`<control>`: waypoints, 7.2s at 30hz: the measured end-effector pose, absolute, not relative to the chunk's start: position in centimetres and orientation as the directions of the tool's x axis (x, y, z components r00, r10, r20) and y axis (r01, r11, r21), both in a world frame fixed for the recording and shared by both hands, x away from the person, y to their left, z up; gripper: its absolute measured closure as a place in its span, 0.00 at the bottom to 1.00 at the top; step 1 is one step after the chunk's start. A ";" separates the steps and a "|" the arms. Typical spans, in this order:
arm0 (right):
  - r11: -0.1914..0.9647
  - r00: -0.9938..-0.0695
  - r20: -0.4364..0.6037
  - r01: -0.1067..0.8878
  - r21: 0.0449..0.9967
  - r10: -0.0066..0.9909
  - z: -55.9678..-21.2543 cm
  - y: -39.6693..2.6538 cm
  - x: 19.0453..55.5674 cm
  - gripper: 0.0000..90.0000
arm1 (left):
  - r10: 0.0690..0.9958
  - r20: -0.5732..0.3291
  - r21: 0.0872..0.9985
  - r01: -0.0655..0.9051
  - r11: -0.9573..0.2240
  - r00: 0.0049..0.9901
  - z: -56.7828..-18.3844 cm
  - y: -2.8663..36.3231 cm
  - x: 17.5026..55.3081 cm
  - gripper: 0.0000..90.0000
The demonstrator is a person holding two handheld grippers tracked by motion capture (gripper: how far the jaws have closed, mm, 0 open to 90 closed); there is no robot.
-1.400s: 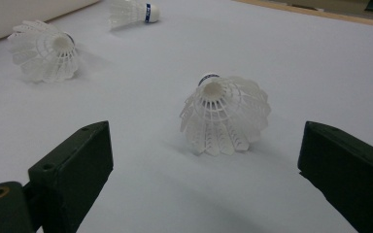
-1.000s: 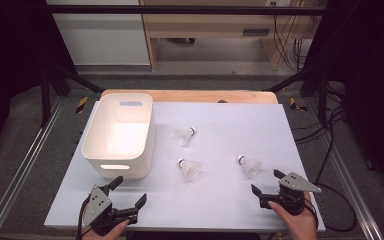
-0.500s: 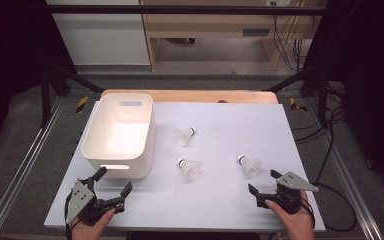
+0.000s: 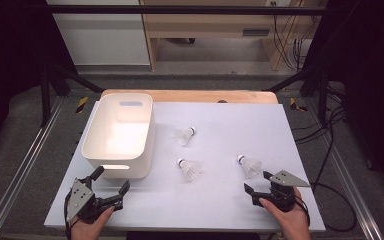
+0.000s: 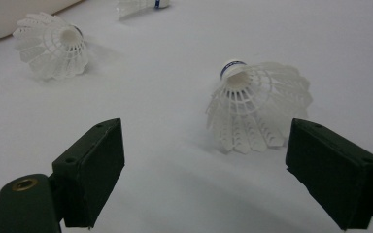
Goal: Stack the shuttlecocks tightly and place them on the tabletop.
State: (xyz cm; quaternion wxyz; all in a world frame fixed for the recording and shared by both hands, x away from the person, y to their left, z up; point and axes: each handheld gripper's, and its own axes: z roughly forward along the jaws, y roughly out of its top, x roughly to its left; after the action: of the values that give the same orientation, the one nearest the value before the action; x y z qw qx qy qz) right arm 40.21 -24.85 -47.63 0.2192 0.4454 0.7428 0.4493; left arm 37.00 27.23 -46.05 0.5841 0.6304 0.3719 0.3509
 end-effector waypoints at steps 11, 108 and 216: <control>0.247 -0.529 0.056 0.485 0.839 0.847 -47.3 -24.2 41.1 0.21 | 0.877 -0.012 0.998 0.065 -0.022 0.480 -46.1 27.4 36.8 0.03; 0.491 -0.796 -0.005 0.369 0.789 0.606 -47.4 -8.4 47.8 0.98 | 0.884 -0.033 0.998 0.067 0.002 0.466 -46.1 27.7 36.5 0.03; 0.445 -0.616 -0.068 0.484 0.754 0.785 -42.1 -4.2 58.8 0.17 | 0.872 -0.039 0.997 0.073 0.003 0.489 -46.2 27.6 36.8 0.02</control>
State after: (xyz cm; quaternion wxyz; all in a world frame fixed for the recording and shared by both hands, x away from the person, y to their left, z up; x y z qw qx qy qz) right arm 58.79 -4.21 -42.14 0.2093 0.3851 0.8238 0.3596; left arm 36.76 27.61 -46.18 0.5979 0.6221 0.3797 0.3338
